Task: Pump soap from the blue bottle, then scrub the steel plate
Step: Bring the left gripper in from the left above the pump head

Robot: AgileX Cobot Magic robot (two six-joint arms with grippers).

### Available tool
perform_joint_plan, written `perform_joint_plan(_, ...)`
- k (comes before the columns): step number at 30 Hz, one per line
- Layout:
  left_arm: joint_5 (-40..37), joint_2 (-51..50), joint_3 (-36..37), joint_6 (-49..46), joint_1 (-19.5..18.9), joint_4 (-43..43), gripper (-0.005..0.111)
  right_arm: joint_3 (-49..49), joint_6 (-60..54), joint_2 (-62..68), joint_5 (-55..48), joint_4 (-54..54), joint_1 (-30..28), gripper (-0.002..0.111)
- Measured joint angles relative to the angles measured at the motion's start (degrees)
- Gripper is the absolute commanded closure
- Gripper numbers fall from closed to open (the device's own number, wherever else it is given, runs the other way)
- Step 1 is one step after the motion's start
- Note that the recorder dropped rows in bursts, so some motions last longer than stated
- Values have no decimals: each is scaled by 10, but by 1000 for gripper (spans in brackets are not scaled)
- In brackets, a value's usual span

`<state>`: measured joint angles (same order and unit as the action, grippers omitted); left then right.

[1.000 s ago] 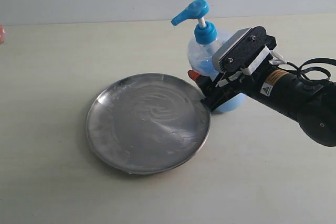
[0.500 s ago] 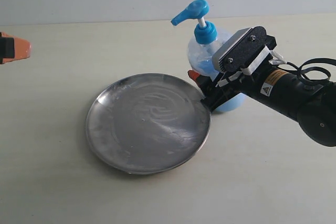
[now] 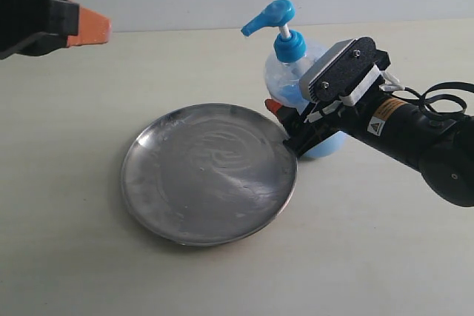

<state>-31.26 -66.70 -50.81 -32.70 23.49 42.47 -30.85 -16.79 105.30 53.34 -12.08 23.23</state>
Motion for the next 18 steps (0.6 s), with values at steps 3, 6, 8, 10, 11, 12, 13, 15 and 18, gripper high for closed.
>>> perform_joint_plan(3, 0, -22, -25, 0, 21, 1, 107, 0, 0, 0, 0, 0, 0, 108)
perform_joint_plan(6, 0, -48, -53, 0, 40, 1, 107, 0, 0, 0, 0, 0, 0, 108)
perform_joint_plan(8, 0, -65, -70, 0, 49, 2, 107, 0, 0, 0, 0, 0, 0, 108)
perform_joint_plan(10, -1, -81, -88, 0, 56, 2, 107, 0, 0, 0, 0, 0, 0, 108)
perform_joint_plan(11, -1, -89, -97, 0, 60, 2, 107, 0, 0, 0, 0, 0, 0, 108)
perform_joint_plan(12, -1, -96, -104, 0, 63, 2, 107, 0, 0, 0, 0, 0, 0, 108)
perform_joint_plan(13, -1, -105, -114, 0, 68, 3, 107, 0, 0, 0, 0, -1, 0, 108)
perform_joint_plan(15, -1, -120, -130, 0, 76, 3, 107, 0, 0, 0, 0, -1, 0, 108)
perform_joint_plan(18, -1, -142, -153, 0, 86, 3, 107, 0, 0, 0, 0, -1, 0, 108)
